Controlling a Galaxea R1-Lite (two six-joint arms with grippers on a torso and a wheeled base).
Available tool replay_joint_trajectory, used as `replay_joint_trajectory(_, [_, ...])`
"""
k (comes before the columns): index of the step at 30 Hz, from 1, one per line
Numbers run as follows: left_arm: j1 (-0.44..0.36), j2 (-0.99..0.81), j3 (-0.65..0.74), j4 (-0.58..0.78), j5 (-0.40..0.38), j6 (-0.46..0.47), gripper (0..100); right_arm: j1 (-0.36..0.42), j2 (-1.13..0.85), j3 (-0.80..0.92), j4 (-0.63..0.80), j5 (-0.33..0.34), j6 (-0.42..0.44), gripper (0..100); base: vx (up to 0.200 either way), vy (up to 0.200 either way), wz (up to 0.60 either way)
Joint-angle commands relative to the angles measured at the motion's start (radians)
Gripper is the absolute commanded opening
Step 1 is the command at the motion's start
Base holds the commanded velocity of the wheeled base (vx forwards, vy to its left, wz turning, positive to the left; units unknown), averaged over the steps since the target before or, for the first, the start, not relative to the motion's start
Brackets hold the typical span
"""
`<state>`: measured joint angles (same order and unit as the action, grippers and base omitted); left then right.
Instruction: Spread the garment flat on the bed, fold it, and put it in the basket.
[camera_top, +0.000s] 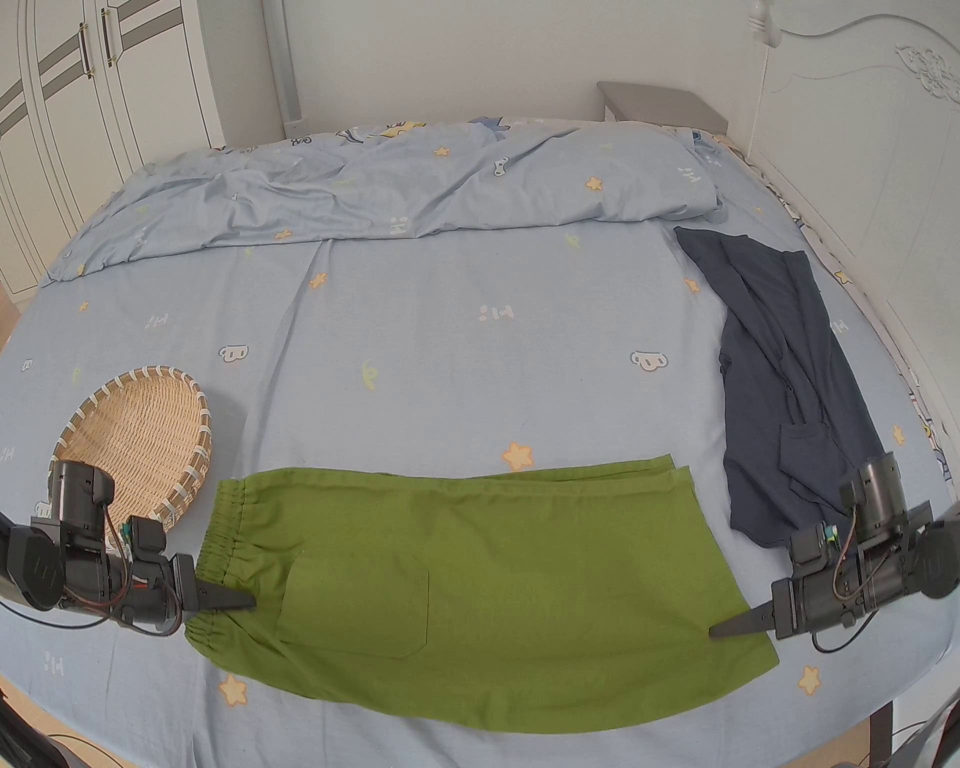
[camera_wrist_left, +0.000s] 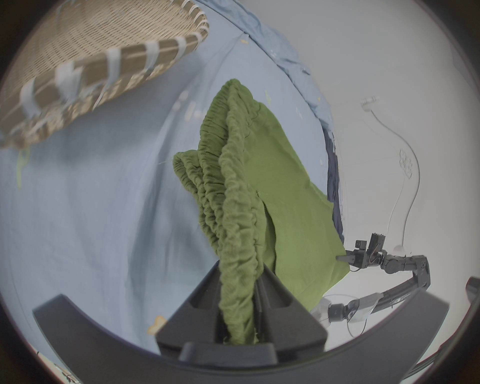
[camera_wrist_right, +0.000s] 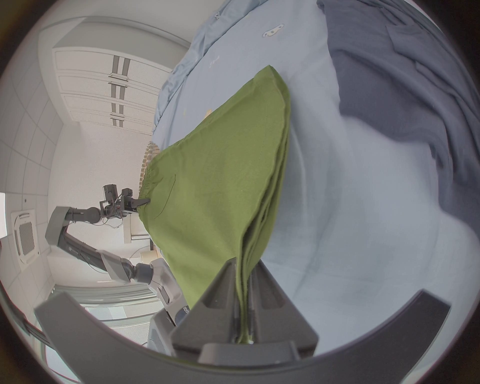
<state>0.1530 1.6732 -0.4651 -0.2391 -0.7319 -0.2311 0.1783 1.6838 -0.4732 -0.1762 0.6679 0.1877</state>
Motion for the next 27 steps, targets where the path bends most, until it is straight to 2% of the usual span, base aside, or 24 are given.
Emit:
replay_joint_trajectory(1, [0.01,-0.04,0.102,0.008,0.003,0.064,0,0.052,-0.018,0.18,-0.143,0.001,0.003,0,0.0,0.0,0.0])
replay_joint_trajectory(5, [0.022,-0.04,0.103,0.008,0.005,0.065,0,0.047,0.051,0.209,-0.241,-0.001,0.003,0,0.0,0.0,0.0])
replay_joint_trajectory(12, [0.051,-0.036,0.102,0.006,0.003,0.067,0,0.049,0.089,0.22,-0.298,0.001,0.006,0,0.0,0.0,0.0])
replay_joint_trajectory(13, [0.053,-0.035,0.103,0.006,0.003,0.067,0,0.049,0.096,0.222,-0.307,0.001,0.006,100,0.0,0.0,0.0])
replay_joint_trajectory(19, [0.053,-0.038,0.105,0.006,0.005,0.068,0,0.032,0.102,0.217,-0.321,-0.001,0.007,100,0.0,0.0,0.0])
replay_joint_trajectory(22, [0.043,-0.086,0.088,0.006,0.011,0.079,0,-0.01,0.05,0.199,-0.375,-0.008,0.038,100,0.0,0.0,0.0])
replay_joint_trajectory(25, [0.01,-0.171,0.043,0.021,0.022,0.079,0,-0.013,-0.107,0.122,-0.394,-0.022,0.159,100,0.0,0.0,0.0])
replay_joint_trajectory(27, [-0.043,-0.202,0.005,0.049,0.058,0.079,0,-0.005,-0.165,0.071,-0.382,-0.03,0.233,100,0.0,0.0,0.0])
